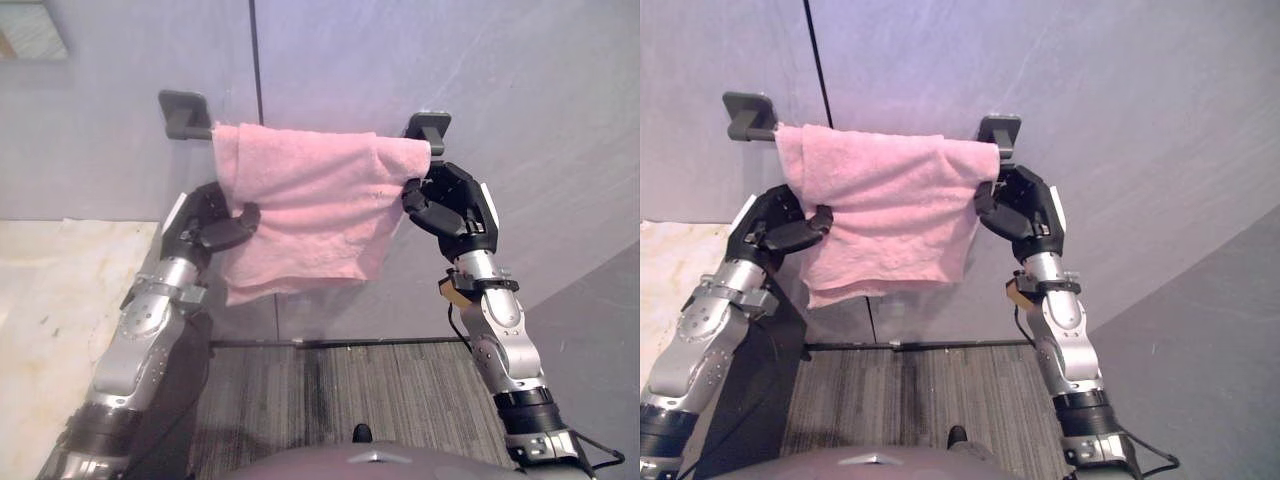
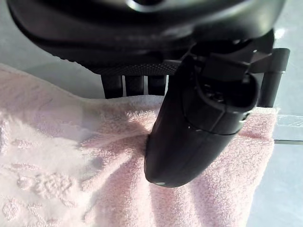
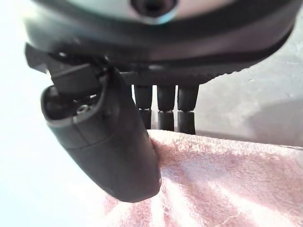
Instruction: Organize the bathroom.
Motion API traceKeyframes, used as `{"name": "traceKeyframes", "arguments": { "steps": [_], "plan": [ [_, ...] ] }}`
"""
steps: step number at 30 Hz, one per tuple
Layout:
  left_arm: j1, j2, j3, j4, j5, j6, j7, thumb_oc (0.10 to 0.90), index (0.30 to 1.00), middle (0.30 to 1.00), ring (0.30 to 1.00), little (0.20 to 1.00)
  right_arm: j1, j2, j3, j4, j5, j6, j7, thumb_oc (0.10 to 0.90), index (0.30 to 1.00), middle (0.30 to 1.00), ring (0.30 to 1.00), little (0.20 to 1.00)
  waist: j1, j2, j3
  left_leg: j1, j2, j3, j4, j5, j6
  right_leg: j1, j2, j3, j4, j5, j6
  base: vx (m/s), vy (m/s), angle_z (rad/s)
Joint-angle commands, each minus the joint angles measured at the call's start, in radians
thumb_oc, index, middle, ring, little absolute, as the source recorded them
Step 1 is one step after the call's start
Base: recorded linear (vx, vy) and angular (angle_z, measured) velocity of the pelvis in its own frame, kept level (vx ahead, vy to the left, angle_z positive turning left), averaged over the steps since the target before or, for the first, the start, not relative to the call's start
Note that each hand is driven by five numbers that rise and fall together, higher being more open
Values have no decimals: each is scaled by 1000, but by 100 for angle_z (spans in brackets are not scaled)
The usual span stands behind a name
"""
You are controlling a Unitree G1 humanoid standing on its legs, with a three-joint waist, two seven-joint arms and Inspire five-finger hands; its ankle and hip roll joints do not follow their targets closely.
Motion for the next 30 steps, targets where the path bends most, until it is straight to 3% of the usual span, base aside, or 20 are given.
{"name": "traceKeyframes", "arguments": {
  "steps": [1,18,19,20,30],
  "plan": [
    [-80,-20,108,-23,2,-150,12,400,300,300,300,300,162,-57,-12,71,-46,27,-10,400,300,300,300,300,-27,69,-17,-13,-6,17,-1,1,34,9,-8,-43,78,-98,74,0,0,0],
    [-33,-57,136,41,-4,-141,37,408,312,312,312,312,175,-43,-60,99,-46,25,-66,400,300,300,300,300,-26,67,-13,-12,-8,16,-1,1,36,8,-8,-43,85,-94,72,0,0,0],
    [-35,-60,128,39,-14,-140,37,580,571,571,571,571,174,-44,-55,96,-47,27,-60,400,300,300,300,300,-26,67,-12,-13,-8,15,-1,1,36,9,-8,-42,85,-93,72,0,0,0],
    [-38,-64,119,38,-21,-143,36,800,900,900,900,900,172,-44,-51,94,-49,27,-54,400,300,300,300,300,-26,67,-11,-13,-8,15,-1,2,37,9,-8,-41,85,-92,73,0,0,0],
    [-120,-84,40,19,-37,-152,12,800,900,900,900,900,147,-44,7,107,-58,27,-44,400,300,300,300,300,-33,65,-12,-12,-7,21,-1,4,37,2,-12,-41,92,-86,75,0,0,0]
  ]
}}
